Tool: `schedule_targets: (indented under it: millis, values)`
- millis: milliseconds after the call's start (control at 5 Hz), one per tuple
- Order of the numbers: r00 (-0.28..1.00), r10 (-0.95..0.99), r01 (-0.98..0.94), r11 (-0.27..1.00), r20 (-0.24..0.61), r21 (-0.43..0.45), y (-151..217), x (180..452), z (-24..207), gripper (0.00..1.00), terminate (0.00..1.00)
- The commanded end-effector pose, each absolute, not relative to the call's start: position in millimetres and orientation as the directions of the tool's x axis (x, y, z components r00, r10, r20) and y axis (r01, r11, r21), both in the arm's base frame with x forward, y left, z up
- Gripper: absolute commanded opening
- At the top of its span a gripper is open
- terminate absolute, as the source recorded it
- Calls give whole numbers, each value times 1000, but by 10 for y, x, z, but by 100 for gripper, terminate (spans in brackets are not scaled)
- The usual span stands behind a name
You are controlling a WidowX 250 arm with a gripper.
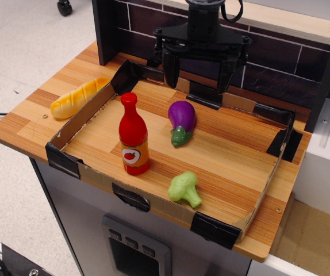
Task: Topple hot sauce bottle
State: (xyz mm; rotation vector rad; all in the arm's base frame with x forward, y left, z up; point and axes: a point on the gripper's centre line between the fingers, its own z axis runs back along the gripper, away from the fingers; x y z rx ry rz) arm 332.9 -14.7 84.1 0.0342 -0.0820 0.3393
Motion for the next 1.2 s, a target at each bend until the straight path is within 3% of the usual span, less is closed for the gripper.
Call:
schedule_targets:
  millis: [0, 400, 600, 1000]
  values:
    - [940, 331, -334, 942, 86, 20, -147, 3329, 841, 100, 0]
    - [976, 184, -198, 972, 115, 127, 167, 3261, 1049, 100, 0]
    - [985, 136, -150, 979, 107, 135, 322, 3226, 1153, 100, 0]
    - [995, 50, -54, 998, 84, 45, 423, 2926, 1222, 100, 0]
